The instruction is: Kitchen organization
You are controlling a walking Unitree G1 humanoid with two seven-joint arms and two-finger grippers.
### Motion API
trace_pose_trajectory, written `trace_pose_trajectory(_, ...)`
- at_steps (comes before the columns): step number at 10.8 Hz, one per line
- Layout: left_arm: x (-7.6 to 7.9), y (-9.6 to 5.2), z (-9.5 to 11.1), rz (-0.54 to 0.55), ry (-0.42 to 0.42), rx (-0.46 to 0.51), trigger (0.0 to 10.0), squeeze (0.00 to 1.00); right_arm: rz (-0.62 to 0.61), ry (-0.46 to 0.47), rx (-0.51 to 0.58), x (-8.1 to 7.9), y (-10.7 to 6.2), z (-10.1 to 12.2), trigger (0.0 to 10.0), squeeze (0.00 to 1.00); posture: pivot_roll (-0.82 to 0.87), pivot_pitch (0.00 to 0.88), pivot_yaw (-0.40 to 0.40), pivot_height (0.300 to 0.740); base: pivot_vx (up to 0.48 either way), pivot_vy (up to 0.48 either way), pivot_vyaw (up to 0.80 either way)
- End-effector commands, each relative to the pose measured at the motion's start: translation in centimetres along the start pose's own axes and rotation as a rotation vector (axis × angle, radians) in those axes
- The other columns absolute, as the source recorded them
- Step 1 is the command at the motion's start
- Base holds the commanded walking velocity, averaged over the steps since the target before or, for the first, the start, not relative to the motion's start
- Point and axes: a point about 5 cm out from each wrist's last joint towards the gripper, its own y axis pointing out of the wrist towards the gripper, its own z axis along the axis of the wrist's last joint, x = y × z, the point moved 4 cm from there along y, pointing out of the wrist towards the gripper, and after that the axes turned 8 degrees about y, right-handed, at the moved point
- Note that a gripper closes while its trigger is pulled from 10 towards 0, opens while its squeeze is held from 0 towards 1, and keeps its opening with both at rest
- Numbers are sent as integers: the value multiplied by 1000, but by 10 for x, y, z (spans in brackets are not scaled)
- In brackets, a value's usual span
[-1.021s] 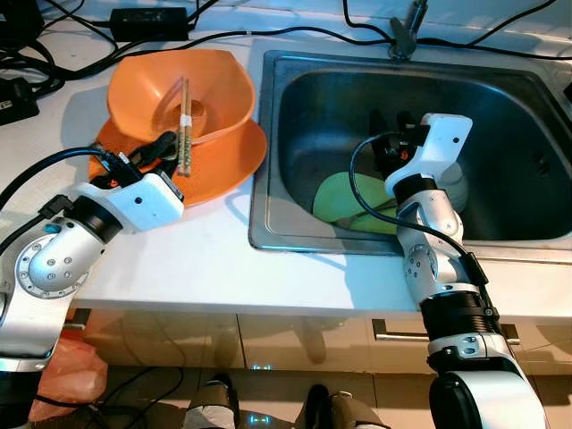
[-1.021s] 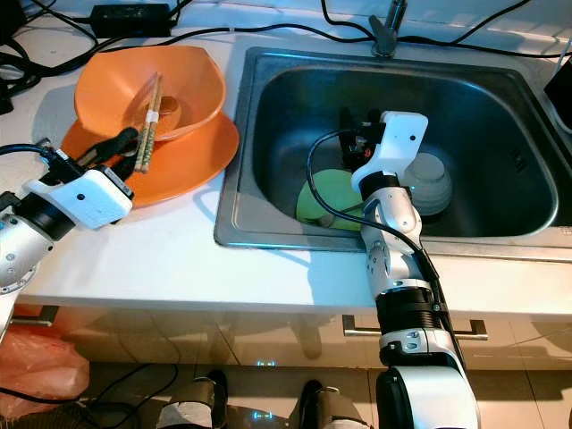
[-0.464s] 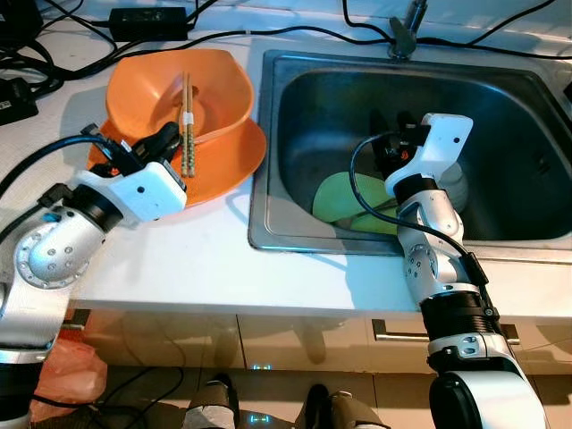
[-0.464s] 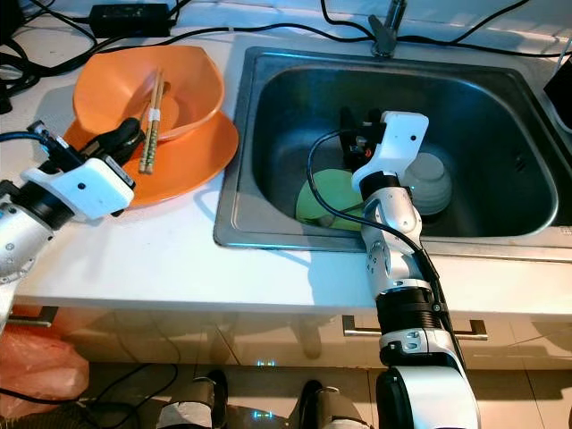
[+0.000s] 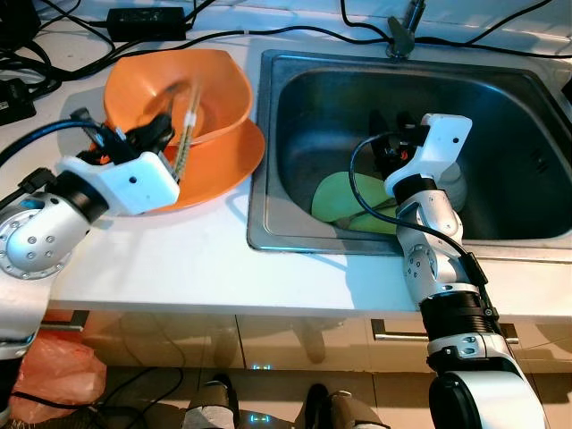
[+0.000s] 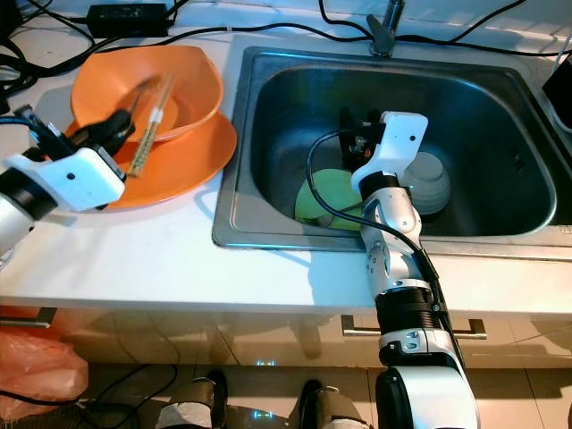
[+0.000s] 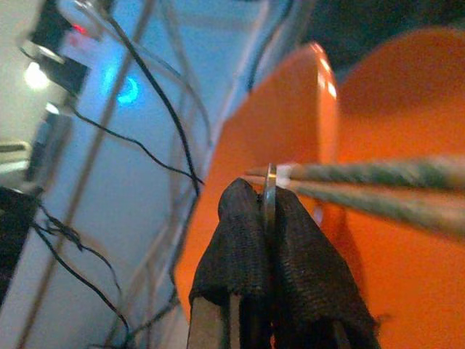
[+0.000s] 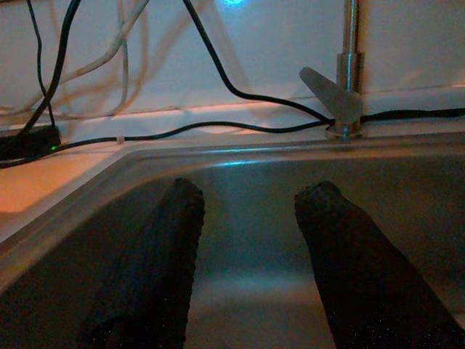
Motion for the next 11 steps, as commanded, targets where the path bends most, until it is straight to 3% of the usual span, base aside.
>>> trace_pose_trajectory(1, 0, -4, -1, -21, 8, -11, 10000, 0, -12, 6, -18, 4, -1, -3, 10000, 0, 213, 214, -68, 740, 0, 0, 0)
trace_pose_trajectory(3, 3, -7, -8, -47, 39, -51, 10000, 0, -9, 7, -20, 3, 0, -4, 10000, 0, 214, 214, -69, 740, 0, 0, 0)
trace_pose_trajectory(6, -22, -10, -31, 18, 229, -208, 10000, 0, -6, 10, -23, 2, 0, -4, 10000, 0, 216, 210, -72, 740, 0, 0, 0)
trace_pose_trajectory(7, -24, -9, -28, 23, 236, -203, 10000, 0, -5, 10, -24, 2, 0, -4, 10000, 0, 215, 210, -72, 740, 0, 0, 0)
trace_pose_trajectory(8, -28, -7, -23, 42, 227, -183, 10000, 0, -4, 10, -25, 2, 0, -5, 10000, 0, 214, 209, -72, 740, 0, 0, 0)
trace_pose_trajectory(11, -30, 0, -4, 119, 39, -74, 10000, 0, -3, 9, -23, 2, 0, -5, 10000, 0, 210, 205, -69, 740, 0, 0, 0)
